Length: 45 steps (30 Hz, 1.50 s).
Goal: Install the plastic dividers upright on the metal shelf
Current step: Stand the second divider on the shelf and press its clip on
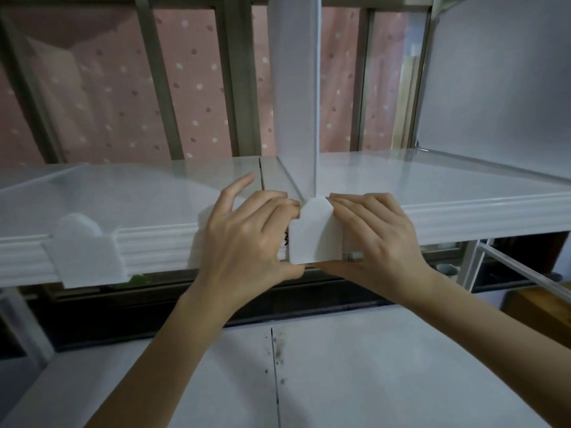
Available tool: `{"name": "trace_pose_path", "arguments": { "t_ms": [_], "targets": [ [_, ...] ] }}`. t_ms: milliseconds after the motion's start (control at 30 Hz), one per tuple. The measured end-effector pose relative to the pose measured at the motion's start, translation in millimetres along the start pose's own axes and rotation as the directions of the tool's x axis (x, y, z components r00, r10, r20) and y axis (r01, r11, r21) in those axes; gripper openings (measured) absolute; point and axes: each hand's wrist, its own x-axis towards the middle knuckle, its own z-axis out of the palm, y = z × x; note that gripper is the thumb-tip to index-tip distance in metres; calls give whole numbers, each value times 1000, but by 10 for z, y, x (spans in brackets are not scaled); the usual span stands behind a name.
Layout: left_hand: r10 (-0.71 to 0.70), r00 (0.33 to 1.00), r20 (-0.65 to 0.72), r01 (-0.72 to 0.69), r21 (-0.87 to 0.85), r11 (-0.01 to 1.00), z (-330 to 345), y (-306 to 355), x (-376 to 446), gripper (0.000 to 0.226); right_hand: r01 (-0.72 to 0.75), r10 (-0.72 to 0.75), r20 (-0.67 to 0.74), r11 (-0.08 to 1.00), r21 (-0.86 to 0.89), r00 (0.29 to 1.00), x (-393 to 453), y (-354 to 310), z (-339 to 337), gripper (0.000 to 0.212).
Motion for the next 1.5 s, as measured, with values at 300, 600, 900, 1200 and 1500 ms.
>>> {"name": "trace_pose_path", "arguments": {
  "t_ms": [300,600,900,1200,1500],
  "targets": [
    [-31,995,95,36,-58,998,-110,-225,-125,45,5,-2,-35,998,63,999,154,-196,171,57],
    [-20,990,139,32,-91,995,-138,-298,-160,47,-30,31,-16,998,52,999,216,-282,211,52],
    [-161,976,145,169,-48,984,-132,-164,-256,50,-99,99,13,995,-8,995,113,-337,276,56],
    [-282,953,108,277,57,959,-83,81,-356,62,-241,250,176,968,-71,952,115,-554,151,72],
    [-459,843,281,405,229,885,-302,396,-271,79,-291,289,437,955,-63,852,186,-571,-187,73]
  ]
}}
